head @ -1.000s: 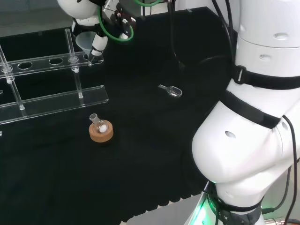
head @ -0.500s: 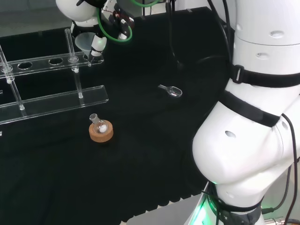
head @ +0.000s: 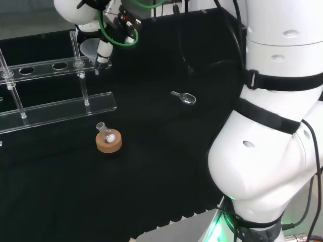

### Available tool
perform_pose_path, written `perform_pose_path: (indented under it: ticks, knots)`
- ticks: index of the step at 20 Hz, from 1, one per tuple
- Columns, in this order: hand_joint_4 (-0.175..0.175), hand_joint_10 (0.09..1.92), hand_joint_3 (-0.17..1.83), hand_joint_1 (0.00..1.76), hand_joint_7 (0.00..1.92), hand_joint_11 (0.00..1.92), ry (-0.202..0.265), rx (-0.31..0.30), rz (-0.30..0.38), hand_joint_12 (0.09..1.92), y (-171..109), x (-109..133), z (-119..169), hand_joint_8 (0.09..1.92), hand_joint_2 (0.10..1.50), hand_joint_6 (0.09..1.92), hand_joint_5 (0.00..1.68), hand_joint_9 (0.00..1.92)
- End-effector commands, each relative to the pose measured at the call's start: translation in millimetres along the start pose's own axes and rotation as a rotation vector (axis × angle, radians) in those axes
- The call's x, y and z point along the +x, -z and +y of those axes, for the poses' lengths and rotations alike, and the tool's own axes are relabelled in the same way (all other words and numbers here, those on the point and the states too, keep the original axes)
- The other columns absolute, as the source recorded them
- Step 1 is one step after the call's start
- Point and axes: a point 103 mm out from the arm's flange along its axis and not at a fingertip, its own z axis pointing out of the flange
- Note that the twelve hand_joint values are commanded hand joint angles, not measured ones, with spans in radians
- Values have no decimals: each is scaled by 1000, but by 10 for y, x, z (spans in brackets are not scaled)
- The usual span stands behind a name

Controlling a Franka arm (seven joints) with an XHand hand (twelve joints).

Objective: Put the funnel back on the funnel stand.

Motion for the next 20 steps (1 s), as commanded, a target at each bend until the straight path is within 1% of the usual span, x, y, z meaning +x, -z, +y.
perform_pose_path:
  ticks: [1,5,9,10,12,15,18,20]
  knots:
    - [123,215,211,681,1205,114,17,51,-5,1503,8,-24,7,125,612,649,720,930]
    - [112,232,213,640,1134,102,13,42,1,1510,-2,-96,-26,99,610,586,646,893]
    - [102,295,209,618,1083,80,19,56,-19,1520,53,-86,-21,90,610,466,616,843]
    - [99,310,207,611,1068,74,19,64,-24,1522,74,-77,-18,87,610,440,610,829]
    - [91,352,202,596,1028,51,12,119,-35,1533,99,-66,-5,87,609,374,595,784]
    - [72,455,172,557,929,7,5,162,-38,1529,121,-53,1,87,614,228,546,644]
    - [56,515,148,520,831,0,-11,160,-24,1494,134,-81,-18,87,620,105,447,545]
    - [48,532,140,508,791,0,-19,152,-23,1482,158,-90,-24,87,623,87,394,513]
